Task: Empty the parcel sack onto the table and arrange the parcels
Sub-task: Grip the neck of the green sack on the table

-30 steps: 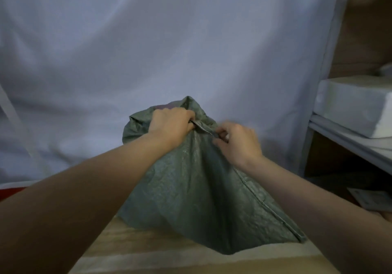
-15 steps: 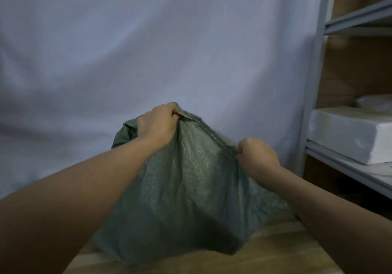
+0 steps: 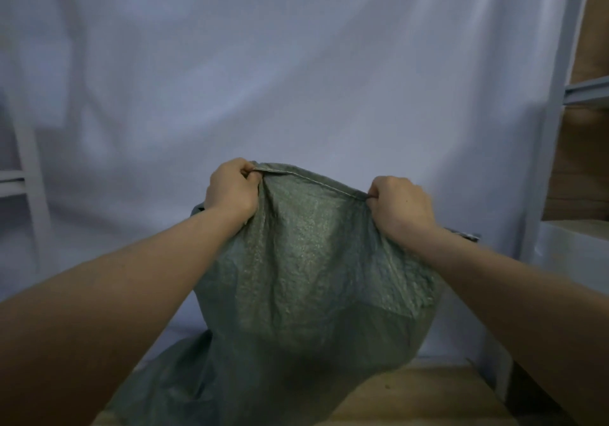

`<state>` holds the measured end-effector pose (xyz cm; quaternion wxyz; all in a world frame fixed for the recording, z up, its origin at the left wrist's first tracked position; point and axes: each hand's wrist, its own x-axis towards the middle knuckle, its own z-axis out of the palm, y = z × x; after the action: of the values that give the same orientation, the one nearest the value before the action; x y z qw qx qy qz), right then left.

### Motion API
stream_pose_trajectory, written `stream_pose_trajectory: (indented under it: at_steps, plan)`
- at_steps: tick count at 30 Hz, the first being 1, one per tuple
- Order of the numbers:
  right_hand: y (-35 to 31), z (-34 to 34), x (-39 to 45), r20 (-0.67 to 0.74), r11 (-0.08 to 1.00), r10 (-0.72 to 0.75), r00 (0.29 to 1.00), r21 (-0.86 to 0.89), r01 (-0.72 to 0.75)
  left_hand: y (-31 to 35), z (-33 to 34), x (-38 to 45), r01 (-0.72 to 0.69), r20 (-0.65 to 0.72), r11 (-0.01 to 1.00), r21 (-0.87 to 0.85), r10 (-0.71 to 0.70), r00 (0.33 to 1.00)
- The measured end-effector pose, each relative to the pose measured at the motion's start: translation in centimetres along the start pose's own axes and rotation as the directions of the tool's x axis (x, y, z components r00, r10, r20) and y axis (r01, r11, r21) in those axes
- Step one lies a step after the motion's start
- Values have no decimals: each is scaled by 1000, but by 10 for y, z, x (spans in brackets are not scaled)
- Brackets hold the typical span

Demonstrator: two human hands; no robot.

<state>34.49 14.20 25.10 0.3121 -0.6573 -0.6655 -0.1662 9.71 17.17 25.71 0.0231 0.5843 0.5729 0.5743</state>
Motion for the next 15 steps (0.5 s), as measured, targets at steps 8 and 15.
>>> stream_pose_trajectory:
  at_steps: [8, 15]
  plan:
    - [-43, -25, 59, -225, 980, -31, 974, 183, 73, 15, -21, 46, 42, -191, 987, -155, -72, 979]
    - [-52, 25, 45, 8, 948, 4, 1000, 318, -6, -29, -30, 17, 223, 135, 948, -226, -196, 971]
